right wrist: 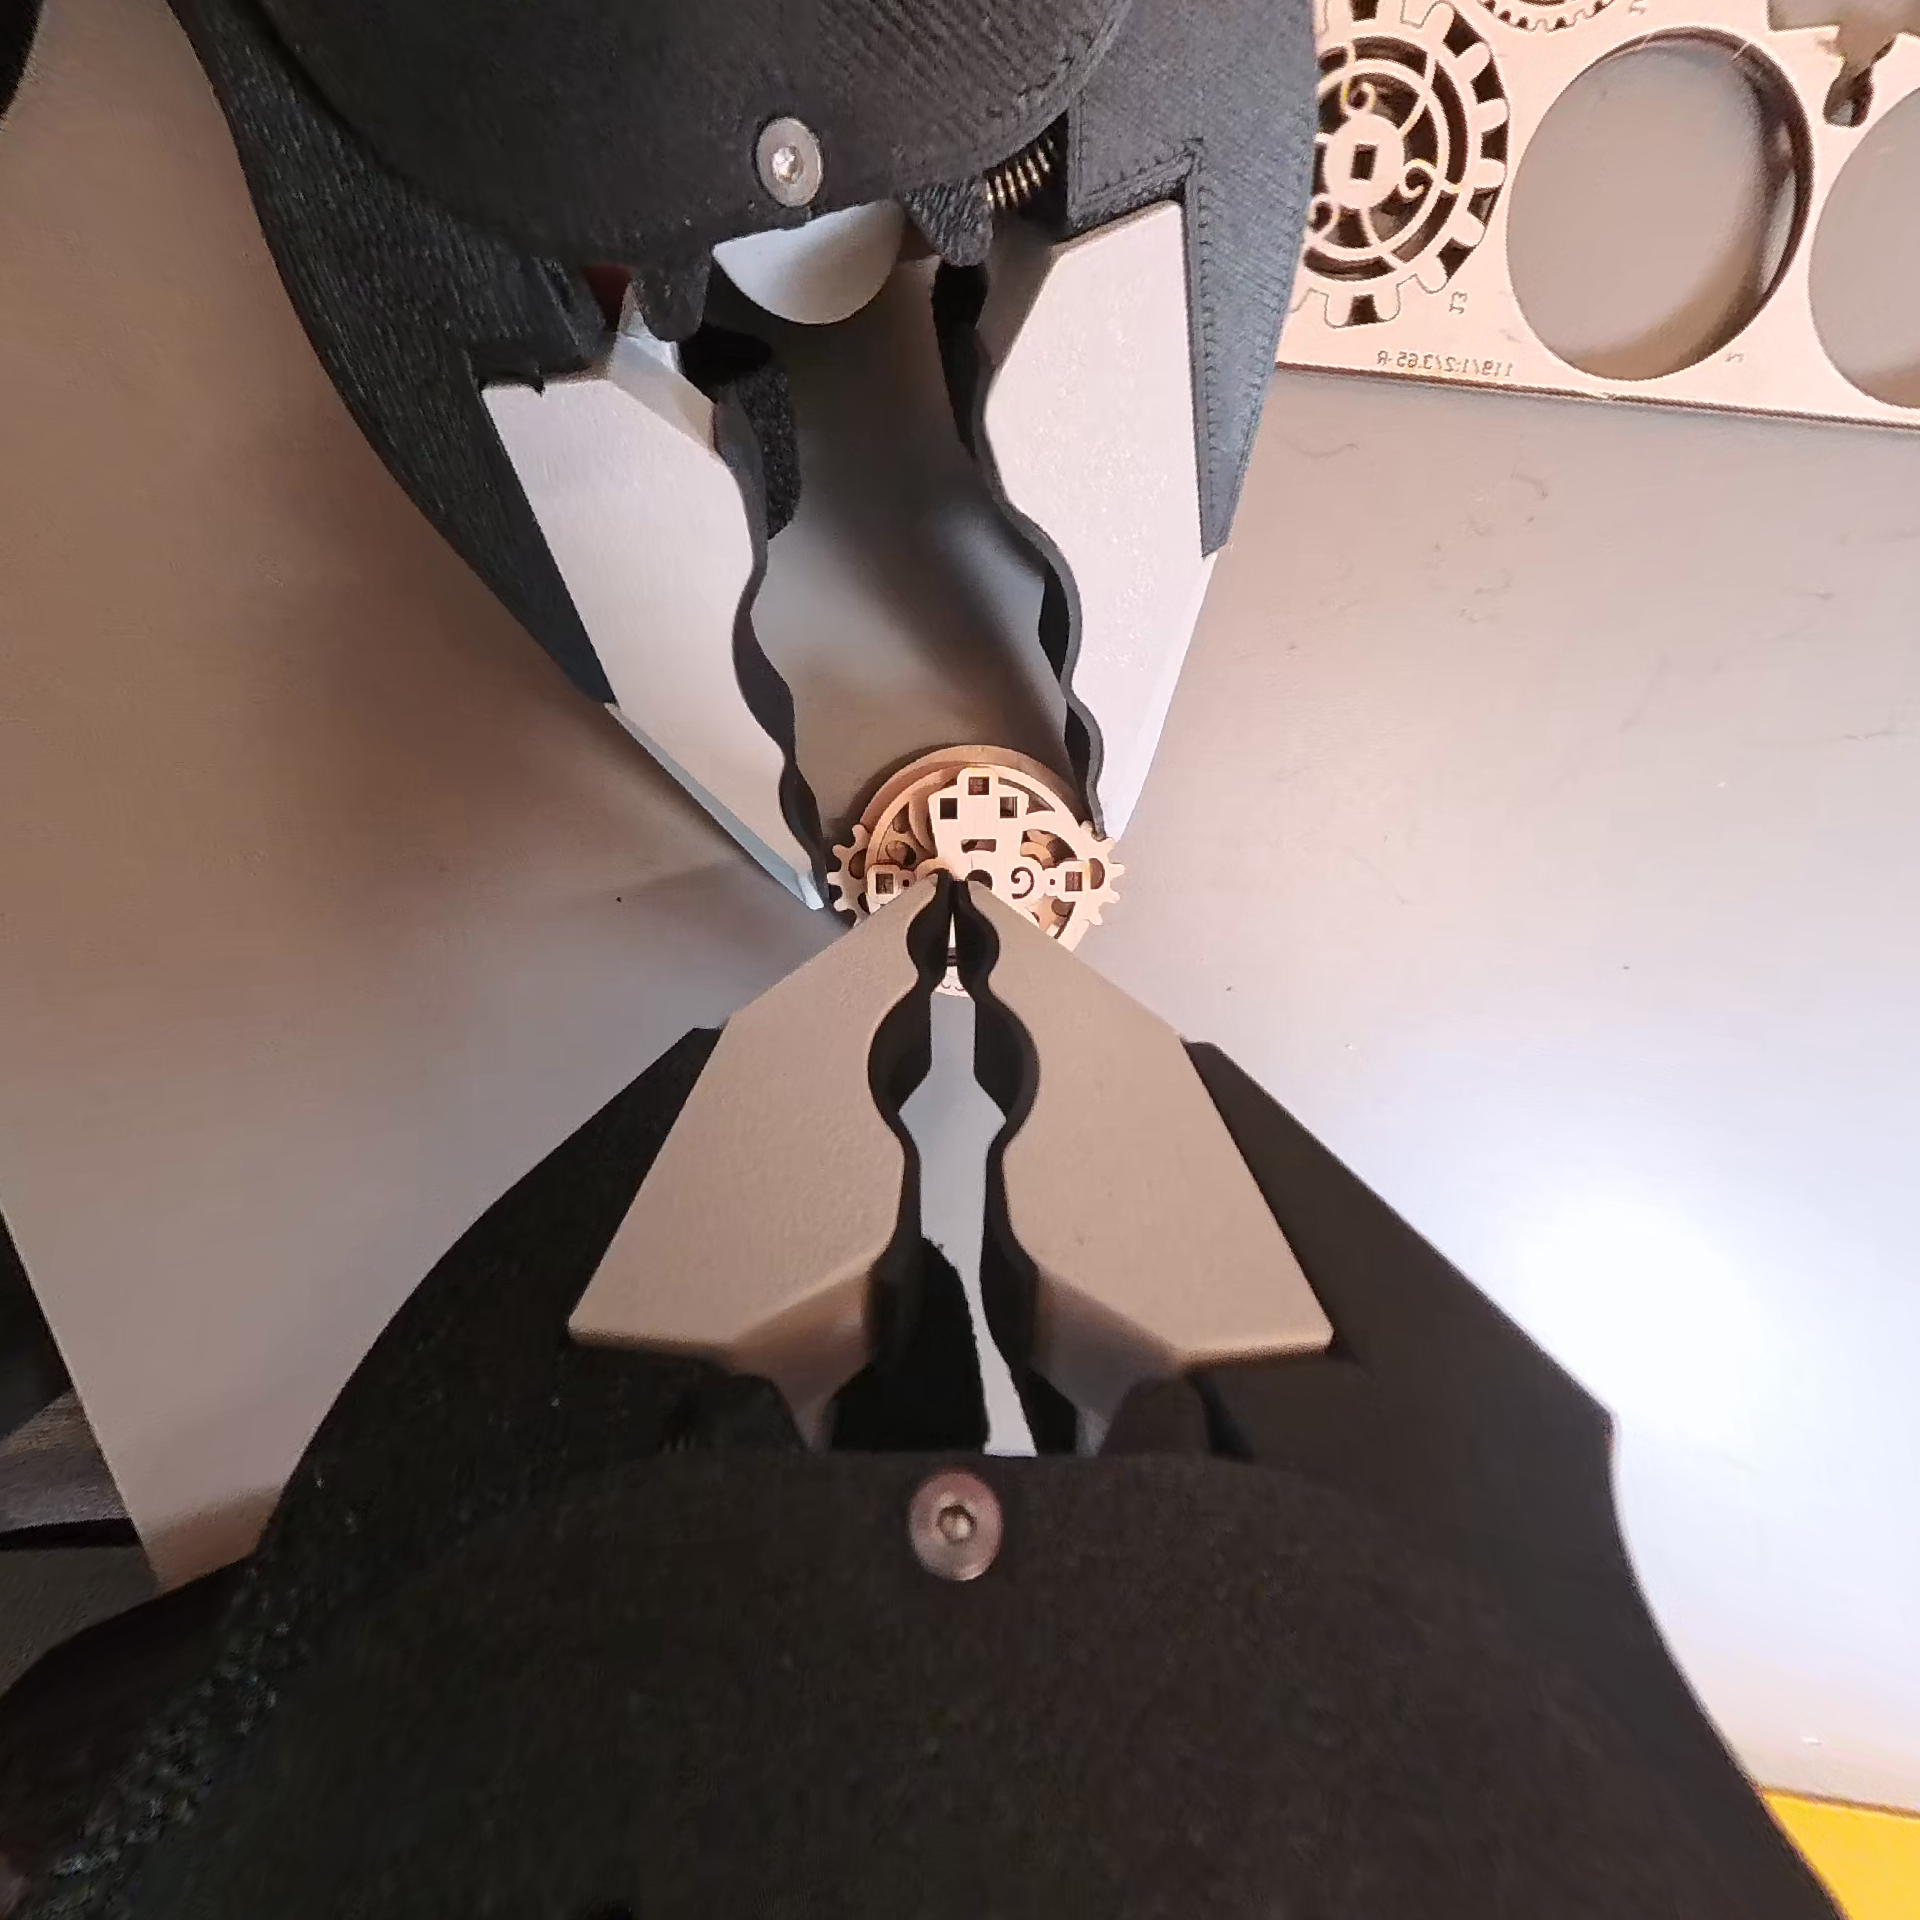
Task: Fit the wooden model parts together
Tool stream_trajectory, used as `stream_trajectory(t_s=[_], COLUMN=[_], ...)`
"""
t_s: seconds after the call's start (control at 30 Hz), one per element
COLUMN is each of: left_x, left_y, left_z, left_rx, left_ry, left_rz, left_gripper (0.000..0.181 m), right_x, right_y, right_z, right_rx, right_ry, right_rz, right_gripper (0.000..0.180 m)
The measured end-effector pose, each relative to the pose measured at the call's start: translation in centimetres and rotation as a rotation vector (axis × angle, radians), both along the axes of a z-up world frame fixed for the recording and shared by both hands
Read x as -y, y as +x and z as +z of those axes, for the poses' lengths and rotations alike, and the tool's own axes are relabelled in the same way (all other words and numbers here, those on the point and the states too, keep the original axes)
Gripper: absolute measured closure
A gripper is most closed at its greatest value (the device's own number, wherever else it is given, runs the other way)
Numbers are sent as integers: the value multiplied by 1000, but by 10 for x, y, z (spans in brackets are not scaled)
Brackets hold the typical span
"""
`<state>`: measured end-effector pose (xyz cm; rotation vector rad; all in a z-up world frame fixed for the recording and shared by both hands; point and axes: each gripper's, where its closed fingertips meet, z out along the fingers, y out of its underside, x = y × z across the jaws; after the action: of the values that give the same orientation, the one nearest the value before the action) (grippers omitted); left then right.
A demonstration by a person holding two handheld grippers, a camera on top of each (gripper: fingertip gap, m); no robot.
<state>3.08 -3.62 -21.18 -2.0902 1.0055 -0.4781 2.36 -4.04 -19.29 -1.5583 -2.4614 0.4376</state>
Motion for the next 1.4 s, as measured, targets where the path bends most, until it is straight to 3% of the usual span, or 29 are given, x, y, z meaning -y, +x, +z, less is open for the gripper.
stream_trajectory(t_s=[0.53, 0.7, 0.97, 1.13, 1.27, 1.4], left_x=[0, -4, -7, -4, -4, -1], left_y=[0, -5, -8, -5, -4, 2], left_z=[0, 3, 19, 24, 28, 35], left_rx=[-1, 26, 273, 357, 416, 485], left_ry=[2, -10, -157, -226, -264, -302], left_rz=[3, 45, 145, 177, 184, 172], left_gripper=[124, 124, 124, 124, 124, 124], right_x=[0, -6, -6, -9, 4, 5], right_y=[-1, -3, 4, 6, 12, 6], right_z=[1, 7, 16, 25, 35, 28], right_rx=[-22, -107, -356, -538, -651, -685], right_ry=[-80, -83, 63, 120, 193, 434], right_rz=[-23, -49, -69, -129, -22, 86], right_gripper=[180, 180, 151, 146, 135, 134])
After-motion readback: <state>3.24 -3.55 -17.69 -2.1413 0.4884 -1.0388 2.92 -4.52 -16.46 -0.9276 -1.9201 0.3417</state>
